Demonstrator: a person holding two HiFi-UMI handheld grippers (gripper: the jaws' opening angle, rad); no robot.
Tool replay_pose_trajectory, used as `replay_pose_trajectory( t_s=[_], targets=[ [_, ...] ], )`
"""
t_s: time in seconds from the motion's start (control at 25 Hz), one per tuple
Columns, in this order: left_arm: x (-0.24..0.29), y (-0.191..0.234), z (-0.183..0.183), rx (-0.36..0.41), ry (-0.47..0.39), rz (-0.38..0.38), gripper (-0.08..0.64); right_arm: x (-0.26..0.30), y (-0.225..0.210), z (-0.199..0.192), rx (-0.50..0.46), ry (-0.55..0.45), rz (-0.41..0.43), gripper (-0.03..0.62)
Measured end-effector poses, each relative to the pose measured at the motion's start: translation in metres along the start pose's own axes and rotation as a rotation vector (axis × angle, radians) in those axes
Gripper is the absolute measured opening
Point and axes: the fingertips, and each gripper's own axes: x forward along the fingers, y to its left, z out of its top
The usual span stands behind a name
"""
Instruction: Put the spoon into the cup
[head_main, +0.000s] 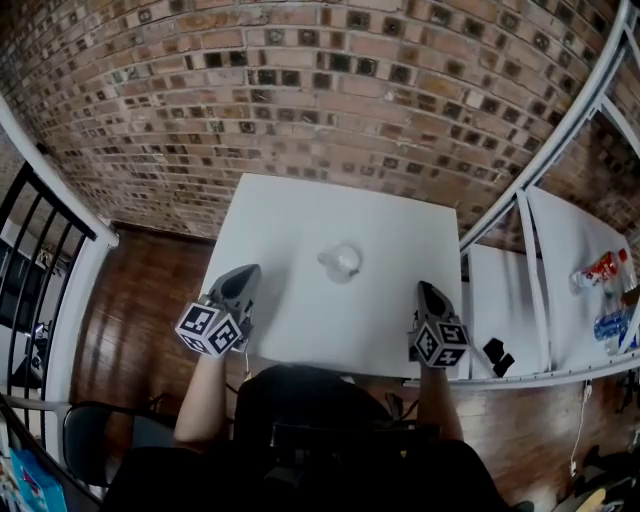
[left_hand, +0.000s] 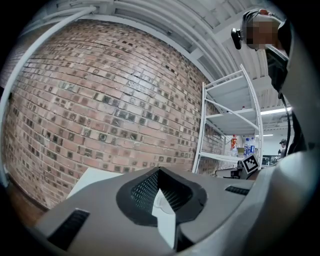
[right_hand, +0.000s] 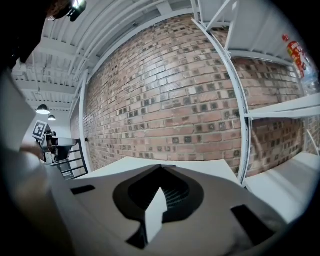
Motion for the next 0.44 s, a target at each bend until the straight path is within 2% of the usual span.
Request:
replay_pose_trajectory(
  t_s=[0.44],
  targets=[
    [-0.017,0.013,-0.005,-0.016,-0.008,0.043,0.003,0.013,0.018,-0.002,-0.021,0.021,0.046,0.000]
  ],
)
